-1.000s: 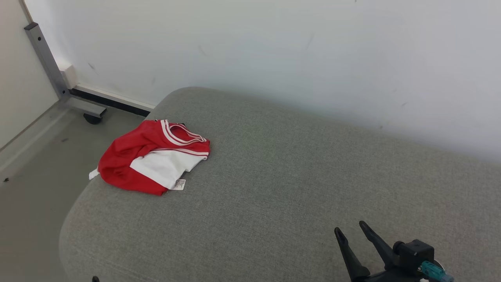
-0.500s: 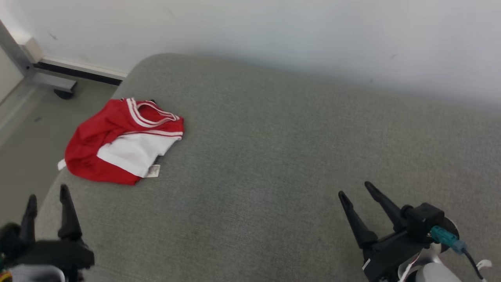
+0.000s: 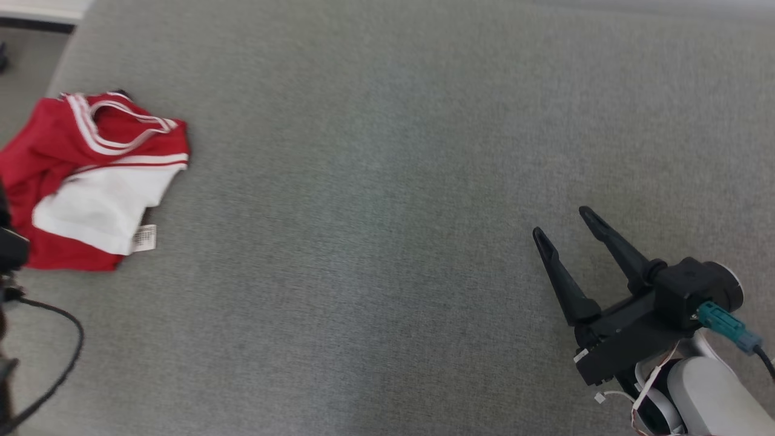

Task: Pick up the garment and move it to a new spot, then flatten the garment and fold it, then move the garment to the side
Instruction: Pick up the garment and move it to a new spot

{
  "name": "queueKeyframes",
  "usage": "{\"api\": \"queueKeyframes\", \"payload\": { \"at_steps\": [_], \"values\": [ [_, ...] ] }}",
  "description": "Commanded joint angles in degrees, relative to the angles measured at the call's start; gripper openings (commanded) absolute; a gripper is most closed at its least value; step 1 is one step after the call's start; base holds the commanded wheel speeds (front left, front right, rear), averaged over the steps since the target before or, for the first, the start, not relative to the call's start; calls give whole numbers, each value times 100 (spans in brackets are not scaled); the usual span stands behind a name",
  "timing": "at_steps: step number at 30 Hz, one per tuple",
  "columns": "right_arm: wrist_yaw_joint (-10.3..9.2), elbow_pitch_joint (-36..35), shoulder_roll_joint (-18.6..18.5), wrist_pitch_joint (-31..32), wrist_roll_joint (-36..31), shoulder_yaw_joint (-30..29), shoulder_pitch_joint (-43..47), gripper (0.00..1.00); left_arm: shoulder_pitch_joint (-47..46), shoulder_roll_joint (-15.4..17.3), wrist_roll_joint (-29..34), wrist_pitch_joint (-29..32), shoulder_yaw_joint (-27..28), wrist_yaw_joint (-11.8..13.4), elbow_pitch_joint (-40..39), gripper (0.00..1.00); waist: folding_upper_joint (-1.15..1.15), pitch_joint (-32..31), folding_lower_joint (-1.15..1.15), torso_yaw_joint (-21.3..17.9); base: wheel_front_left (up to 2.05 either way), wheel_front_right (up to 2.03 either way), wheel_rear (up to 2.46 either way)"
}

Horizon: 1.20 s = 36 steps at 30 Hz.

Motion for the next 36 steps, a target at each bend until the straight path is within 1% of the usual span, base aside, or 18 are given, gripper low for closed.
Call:
{"api": "queueKeyframes", "payload": {
  "at_steps": [1,6,10,13,21,25,26,27,31,36],
  "values": [
    [-15,-59,-15,0,-55,-14,-73,100,-58,113,68,72,-3,32,59,100,-2,706,-3,-481,0,0,0],
    [-15,-317,23,67,-144,-112,-118,100,-562,284,-182,558,60,97,225,100,-2,1064,-3,-638,0,0,0],
    [-15,-482,16,91,-215,-183,-61,100,-859,443,-500,1112,200,127,627,100,-2,1241,-3,-782,0,0,0],
    [-15,-588,9,117,-233,-254,-27,100,-1019,522,-618,1304,269,220,896,100,-2,1349,-3,-875,0,0,0],
    [-15,-724,58,160,-267,-322,79,100,-1026,407,-735,1655,262,428,1554,100,-2,1417,-3,-1017,0,0,0],
    [-15,-757,86,179,-291,-314,89,100,-1039,346,-886,1842,298,417,1791,100,-2,1392,-3,-1052,0,0,0],
    [-15,-761,90,171,-293,-315,88,100,-1032,331,-921,1868,307,397,1814,45,-2,1375,-3,-1055,0,0,0],
    [-15,-761,95,162,-290,-319,84,100,-1025,340,-940,1850,309,384,1815,0,-2,1359,-3,-1055,0,0,0],
    [-15,-721,118,97,-247,-312,66,100,-1005,494,-875,1667,311,321,1682,0,-2,1216,-3,-1039,0,0,0],
    [-15,-626,175,24,-200,-282,81,100,-999,597,-911,1613,327,259,1532,0,-2,976,-3,-997,0,0,0]
  ]
}}
